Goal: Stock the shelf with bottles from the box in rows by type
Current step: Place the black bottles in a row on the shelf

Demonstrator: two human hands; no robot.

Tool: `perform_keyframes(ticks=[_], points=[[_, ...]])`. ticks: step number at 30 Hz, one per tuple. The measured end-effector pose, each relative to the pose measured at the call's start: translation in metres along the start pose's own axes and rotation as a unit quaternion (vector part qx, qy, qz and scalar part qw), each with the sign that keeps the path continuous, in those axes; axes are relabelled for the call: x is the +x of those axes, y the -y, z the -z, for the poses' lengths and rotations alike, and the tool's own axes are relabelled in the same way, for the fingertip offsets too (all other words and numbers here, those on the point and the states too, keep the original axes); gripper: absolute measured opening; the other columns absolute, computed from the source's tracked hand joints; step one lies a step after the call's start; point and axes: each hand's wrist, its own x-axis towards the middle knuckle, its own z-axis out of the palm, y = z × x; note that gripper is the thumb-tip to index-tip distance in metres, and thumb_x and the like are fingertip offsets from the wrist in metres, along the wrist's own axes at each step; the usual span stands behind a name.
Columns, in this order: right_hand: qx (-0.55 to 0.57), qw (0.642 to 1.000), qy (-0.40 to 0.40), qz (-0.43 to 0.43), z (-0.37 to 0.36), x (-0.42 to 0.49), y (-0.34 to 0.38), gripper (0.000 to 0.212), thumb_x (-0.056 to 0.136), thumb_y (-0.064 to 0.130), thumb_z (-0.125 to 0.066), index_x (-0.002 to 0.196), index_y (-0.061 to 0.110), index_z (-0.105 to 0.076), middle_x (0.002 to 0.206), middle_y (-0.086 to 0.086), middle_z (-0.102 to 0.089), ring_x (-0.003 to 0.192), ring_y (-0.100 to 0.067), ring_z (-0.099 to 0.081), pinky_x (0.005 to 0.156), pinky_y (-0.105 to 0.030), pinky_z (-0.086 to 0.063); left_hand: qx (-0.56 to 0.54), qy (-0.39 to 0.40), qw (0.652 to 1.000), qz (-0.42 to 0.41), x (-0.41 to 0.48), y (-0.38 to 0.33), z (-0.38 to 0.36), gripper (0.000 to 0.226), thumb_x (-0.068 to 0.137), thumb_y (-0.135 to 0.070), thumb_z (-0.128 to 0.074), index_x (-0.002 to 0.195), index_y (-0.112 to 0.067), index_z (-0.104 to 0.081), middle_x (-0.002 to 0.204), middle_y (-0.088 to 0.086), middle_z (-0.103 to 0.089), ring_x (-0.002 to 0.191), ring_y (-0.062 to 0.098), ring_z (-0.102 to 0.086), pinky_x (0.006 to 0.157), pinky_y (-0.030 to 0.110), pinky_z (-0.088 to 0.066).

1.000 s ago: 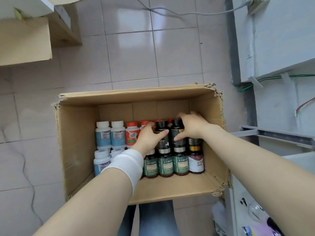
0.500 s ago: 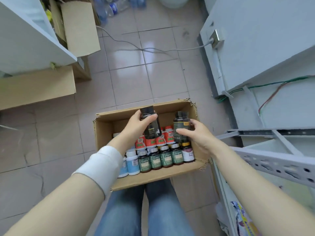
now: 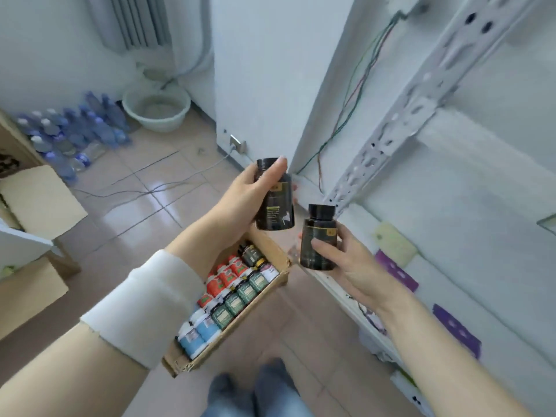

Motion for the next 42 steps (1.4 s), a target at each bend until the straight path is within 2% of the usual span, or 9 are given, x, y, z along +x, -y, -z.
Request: perform_keyframes(ticks=[3,6,10,22,24,28,33,36,42], points=[[-0.010,0.998,-0.038,0.039,0.028,-0.051,0.026,0.101,0.032,0.054,-0.089,0.117,0.009,-0.056,0.108,-0.004,-0.068,0.097,-0.015,-0.065,0.085,-0.031,-0.054,0.042,0.076,0.996,-0.027,-0.011,-0.028,-0.054,0.019,0.092,-0.038,-0.048,0.099,-0.021,-0.053,0.093,0.002,-0.069,0.079,0.014,-0.067,0.077,0.031,-0.057],[0.014,0.993,-0.090,0.072,0.057,-0.103,0.053,0.078,0.048,0.036,-0.089,0.112,0.006,-0.056,0.119,-0.016,-0.063,0.095,-0.021,-0.063,0.080,-0.029,-0.057,0.076,0.131,0.988,-0.043,-0.024,-0.052,-0.109,0.025,0.091,-0.042,-0.048,0.100,-0.019,-0.053,0.104,0.011,-0.068,0.090,0.025,-0.066,0.087,0.044,-0.054],[0.043,0.980,-0.144,0.127,0.104,-0.170,0.079,0.060,0.059,0.025,-0.072,0.113,0.005,-0.056,0.108,-0.012,-0.065,0.091,-0.020,-0.065,0.071,-0.024,-0.057,0.089,0.206,0.969,-0.100,-0.039,-0.074,-0.192,0.022,0.094,-0.037,-0.045,0.098,-0.017,-0.055,0.085,0.000,-0.072,0.076,0.017,-0.067,0.073,0.036,-0.058],[-0.013,0.936,-0.273,0.221,0.306,-0.368,0.145,0.041,0.063,0.018,-0.062,0.104,0.012,-0.062,0.098,-0.004,-0.070,0.091,-0.018,-0.067,0.083,-0.030,-0.055,0.091,0.368,0.917,-0.126,-0.083,-0.091,-0.472,0.018,0.092,-0.032,-0.050,0.093,-0.016,-0.059,0.074,-0.002,-0.070,0.067,0.014,-0.068,0.068,0.030,-0.059],[-0.027,0.924,-0.310,0.223,0.337,-0.383,0.154,0.043,0.060,0.020,-0.064,0.103,0.014,-0.060,0.094,-0.002,-0.067,0.088,-0.016,-0.065,0.087,-0.033,-0.052,0.105,0.381,0.910,-0.122,-0.079,-0.091,-0.509,0.020,0.093,-0.032,-0.050,0.101,-0.014,-0.056,0.079,-0.001,-0.070,0.068,0.012,-0.068,0.065,0.027,-0.059],[-0.057,0.907,-0.358,0.216,0.393,-0.394,0.169,0.033,0.069,0.016,-0.069,0.101,0.017,-0.060,0.096,-0.002,-0.067,0.087,-0.016,-0.064,0.083,-0.029,-0.050,0.189,0.381,0.893,-0.146,-0.056,-0.088,-0.573,0.030,0.091,-0.043,-0.054,0.108,-0.019,-0.054,0.103,0.003,-0.071,0.100,0.022,-0.065,0.093,0.039,-0.050],[-0.074,0.898,-0.398,0.175,0.450,-0.388,0.184,0.049,0.076,0.007,-0.071,0.122,0.011,-0.054,0.115,-0.011,-0.065,0.103,-0.022,-0.063,0.094,-0.035,-0.049,0.307,0.346,0.863,-0.202,-0.022,-0.087,-0.639,0.031,0.090,-0.046,-0.053,0.112,-0.024,-0.054,0.098,-0.001,-0.063,0.083,0.012,-0.059,0.061,0.019,-0.042],[-0.101,0.896,-0.410,0.137,0.474,-0.374,0.191,0.057,0.075,0.007,-0.074,0.126,0.012,-0.049,0.116,-0.010,-0.064,0.102,-0.019,-0.062,0.082,-0.027,-0.050,0.373,0.355,0.829,-0.221,0.010,-0.083,-0.672,0.033,0.088,-0.047,-0.055,0.113,-0.026,-0.056,0.100,0.001,-0.061,0.088,0.016,-0.056,0.066,0.021,-0.041],[-0.146,0.889,-0.425,0.090,0.528,-0.329,0.199,0.058,0.069,0.007,-0.079,0.118,0.017,-0.051,0.098,-0.003,-0.061,0.102,-0.022,-0.061,0.101,-0.038,-0.045,0.500,0.363,0.741,-0.264,0.079,-0.066,-0.737,0.041,0.085,-0.043,-0.062,0.115,-0.015,-0.057,0.101,0.000,-0.055,0.091,0.017,-0.050,0.068,0.024,-0.037]])
